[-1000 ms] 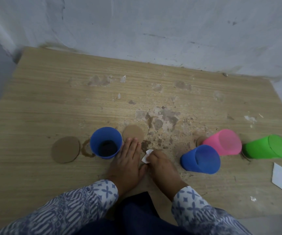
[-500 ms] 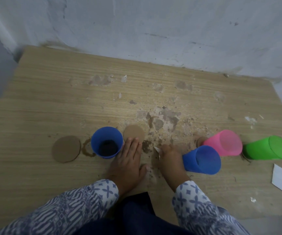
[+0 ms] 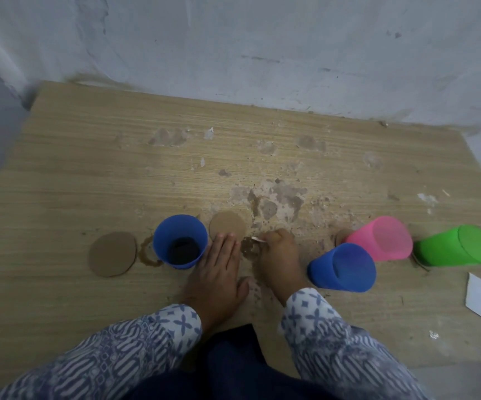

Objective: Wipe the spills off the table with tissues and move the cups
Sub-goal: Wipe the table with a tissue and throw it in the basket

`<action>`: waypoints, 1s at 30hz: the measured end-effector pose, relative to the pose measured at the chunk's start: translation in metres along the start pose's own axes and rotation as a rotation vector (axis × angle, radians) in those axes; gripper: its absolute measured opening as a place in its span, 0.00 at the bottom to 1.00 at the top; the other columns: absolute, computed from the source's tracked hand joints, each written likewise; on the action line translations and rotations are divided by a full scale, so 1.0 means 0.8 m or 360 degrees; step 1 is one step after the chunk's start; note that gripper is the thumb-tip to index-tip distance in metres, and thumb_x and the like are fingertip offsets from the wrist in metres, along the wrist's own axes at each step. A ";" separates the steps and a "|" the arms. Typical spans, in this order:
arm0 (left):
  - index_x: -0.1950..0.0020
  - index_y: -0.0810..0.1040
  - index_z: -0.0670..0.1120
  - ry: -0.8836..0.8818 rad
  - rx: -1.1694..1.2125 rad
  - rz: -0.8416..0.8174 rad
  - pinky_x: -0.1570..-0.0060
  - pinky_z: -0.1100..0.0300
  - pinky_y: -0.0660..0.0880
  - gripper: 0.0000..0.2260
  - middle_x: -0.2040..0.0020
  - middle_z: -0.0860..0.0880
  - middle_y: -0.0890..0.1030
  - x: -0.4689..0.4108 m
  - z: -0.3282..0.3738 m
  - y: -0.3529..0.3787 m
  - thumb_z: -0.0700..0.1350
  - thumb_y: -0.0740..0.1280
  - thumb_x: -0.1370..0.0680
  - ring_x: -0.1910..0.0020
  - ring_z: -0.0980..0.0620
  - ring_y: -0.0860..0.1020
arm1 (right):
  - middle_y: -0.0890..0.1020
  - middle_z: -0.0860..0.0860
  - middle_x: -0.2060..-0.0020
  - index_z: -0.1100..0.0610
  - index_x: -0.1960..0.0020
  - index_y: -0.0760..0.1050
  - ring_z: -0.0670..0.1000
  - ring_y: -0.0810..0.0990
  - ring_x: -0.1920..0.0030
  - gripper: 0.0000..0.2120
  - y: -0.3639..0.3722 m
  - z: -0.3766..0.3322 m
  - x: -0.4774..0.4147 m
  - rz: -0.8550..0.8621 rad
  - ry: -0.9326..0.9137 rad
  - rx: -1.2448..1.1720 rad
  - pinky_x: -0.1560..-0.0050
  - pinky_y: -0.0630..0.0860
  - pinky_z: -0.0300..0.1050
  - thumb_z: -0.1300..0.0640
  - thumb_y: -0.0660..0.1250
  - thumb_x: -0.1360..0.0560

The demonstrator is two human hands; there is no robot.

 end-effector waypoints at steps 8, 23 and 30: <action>0.30 0.70 0.38 0.0001 0.0009 0.0024 0.28 0.52 0.48 0.30 0.30 0.40 0.70 0.000 0.001 -0.003 0.57 0.56 0.25 0.29 0.41 0.67 | 0.80 0.56 0.63 0.60 0.60 0.81 0.58 0.78 0.62 0.09 0.023 0.006 0.015 -0.0103 -0.0219 -0.0064 0.59 0.76 0.47 0.67 0.73 0.39; 0.32 0.71 0.36 0.0029 0.0047 -0.0008 0.29 0.50 0.52 0.29 0.31 0.39 0.71 0.000 0.000 -0.001 0.56 0.45 0.19 0.31 0.39 0.69 | 0.81 0.53 0.64 0.59 0.62 0.81 0.52 0.79 0.61 0.04 0.039 -0.014 0.039 -0.0116 -0.0332 0.0138 0.56 0.74 0.40 0.63 0.73 0.36; 0.31 0.71 0.37 -0.0001 0.0054 -0.0037 0.29 0.51 0.51 0.32 0.30 0.39 0.71 -0.001 -0.001 -0.003 0.57 0.41 0.18 0.31 0.40 0.69 | 0.80 0.54 0.61 0.58 0.57 0.78 0.54 0.77 0.60 0.08 0.026 -0.026 0.027 -0.0075 -0.0395 -0.0012 0.56 0.66 0.37 0.66 0.71 0.36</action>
Point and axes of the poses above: each hand's wrist, its own x-axis away from the middle knuckle, its own y-axis out of the palm, z = x × y, the point moved 8 cm from there along -x, towards the middle knuckle
